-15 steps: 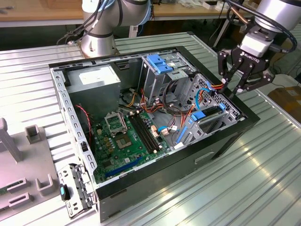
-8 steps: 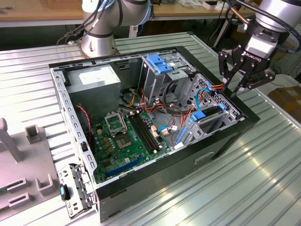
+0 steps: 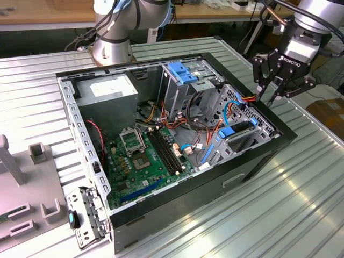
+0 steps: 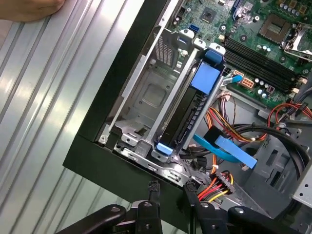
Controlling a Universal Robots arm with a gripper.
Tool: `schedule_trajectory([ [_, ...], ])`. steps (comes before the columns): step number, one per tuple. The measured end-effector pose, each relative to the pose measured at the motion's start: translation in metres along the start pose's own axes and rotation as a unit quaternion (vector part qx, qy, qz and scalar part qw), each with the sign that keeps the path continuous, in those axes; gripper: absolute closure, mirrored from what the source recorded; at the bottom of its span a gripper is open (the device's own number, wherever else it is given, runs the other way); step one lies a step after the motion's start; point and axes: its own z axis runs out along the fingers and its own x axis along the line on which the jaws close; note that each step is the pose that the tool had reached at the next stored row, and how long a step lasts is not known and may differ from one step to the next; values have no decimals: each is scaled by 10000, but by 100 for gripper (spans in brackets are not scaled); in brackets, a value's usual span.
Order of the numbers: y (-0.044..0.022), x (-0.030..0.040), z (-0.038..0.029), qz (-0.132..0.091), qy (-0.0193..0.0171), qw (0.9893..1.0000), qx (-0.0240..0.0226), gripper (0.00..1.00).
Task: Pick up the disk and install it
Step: 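Insert the first disk wire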
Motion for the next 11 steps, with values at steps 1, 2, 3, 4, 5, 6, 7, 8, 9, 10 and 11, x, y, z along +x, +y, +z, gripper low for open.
schedule_trajectory([
  [1,-3,-4,1,-34,0,10000,2,67],
  [2,-7,-9,6,-356,-2,9994,14,67],
  [3,-7,-11,7,-608,-4,9981,24,67],
  [4,-8,-11,10,-850,-6,9964,34,67],
  [5,-7,-11,13,-1077,-8,9942,43,67],
  [6,-8,-12,15,-1182,-9,9930,48,67],
  [7,-8,-12,17,-1268,-10,9919,52,67],
  [8,-11,-18,20,-1336,-12,9910,55,67],
  [9,-16,-28,20,-1377,-11,9905,56,67],
  [10,-35,-65,24,-1447,-11,9895,59,67],
  [11,-68,-126,28,-1491,-11,9888,60,67],
])
